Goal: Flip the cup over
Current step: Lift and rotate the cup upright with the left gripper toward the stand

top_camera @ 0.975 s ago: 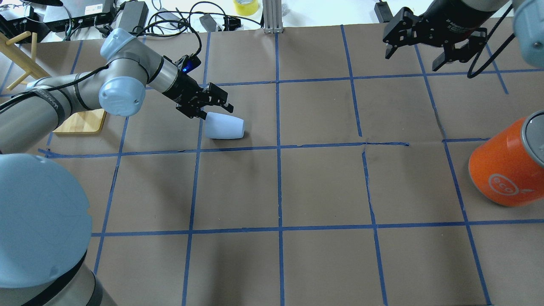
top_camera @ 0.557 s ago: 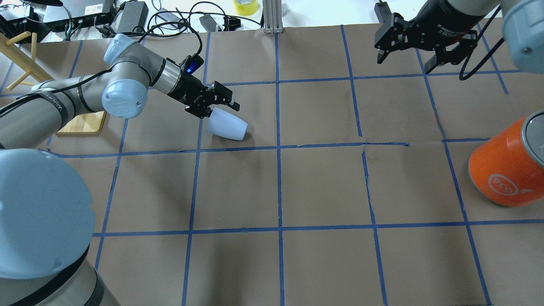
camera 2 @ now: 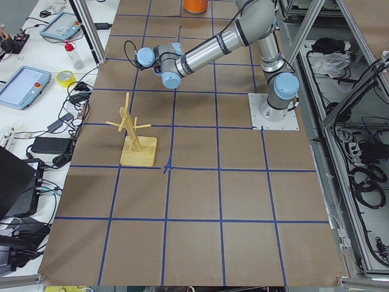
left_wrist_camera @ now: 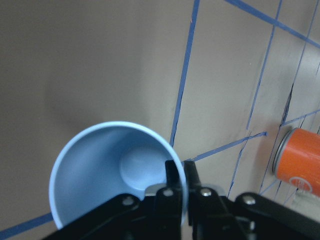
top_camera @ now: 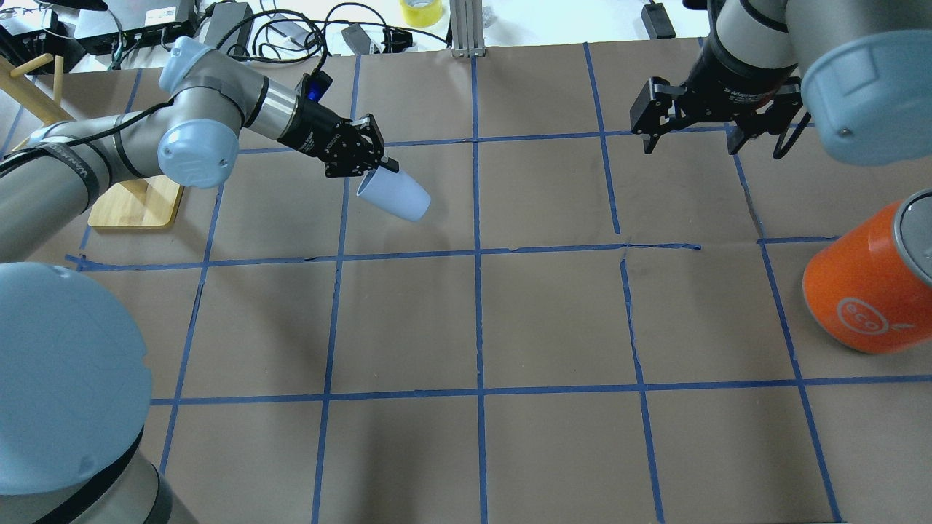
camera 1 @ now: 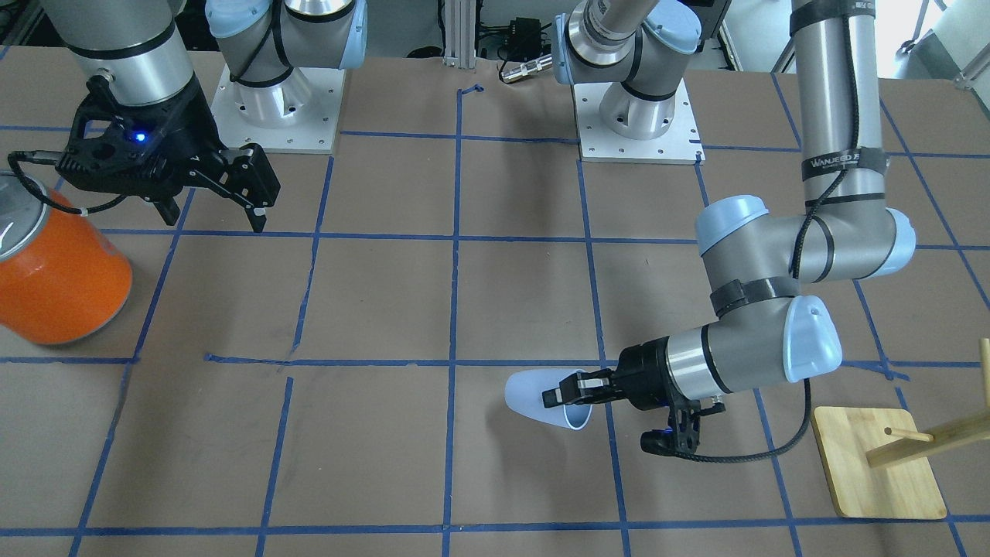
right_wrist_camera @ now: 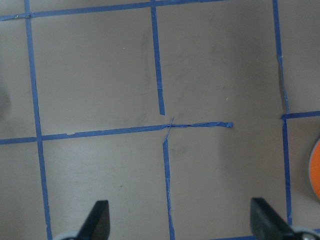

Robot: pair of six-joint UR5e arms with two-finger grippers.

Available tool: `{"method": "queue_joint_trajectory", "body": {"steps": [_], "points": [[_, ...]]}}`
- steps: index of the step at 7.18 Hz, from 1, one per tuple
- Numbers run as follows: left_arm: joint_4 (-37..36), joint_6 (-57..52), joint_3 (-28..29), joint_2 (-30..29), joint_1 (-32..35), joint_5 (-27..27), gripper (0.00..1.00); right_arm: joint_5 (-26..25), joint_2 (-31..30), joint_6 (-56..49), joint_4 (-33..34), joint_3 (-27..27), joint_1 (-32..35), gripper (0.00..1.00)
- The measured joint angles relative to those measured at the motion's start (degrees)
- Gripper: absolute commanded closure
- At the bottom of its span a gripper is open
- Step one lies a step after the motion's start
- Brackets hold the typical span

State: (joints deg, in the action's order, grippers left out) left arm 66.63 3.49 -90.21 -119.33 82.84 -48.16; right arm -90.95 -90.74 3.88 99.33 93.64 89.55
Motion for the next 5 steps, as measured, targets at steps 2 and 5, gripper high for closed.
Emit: {"method": "queue_joint_trajectory", "body": {"steps": [2, 5], "points": [[-4.5, 2.7, 4.8, 1.4, -0.2, -16.2, 1.00, -0.1, -0.2, -0.1, -1.5, 0.0, 0.0, 0.00], [-15.9, -11.4, 5.9, 0.1, -0.1, -37.5, 1.00, -0.2, -0.2, -0.1, -1.8, 0.0, 0.0, 0.00]]}}
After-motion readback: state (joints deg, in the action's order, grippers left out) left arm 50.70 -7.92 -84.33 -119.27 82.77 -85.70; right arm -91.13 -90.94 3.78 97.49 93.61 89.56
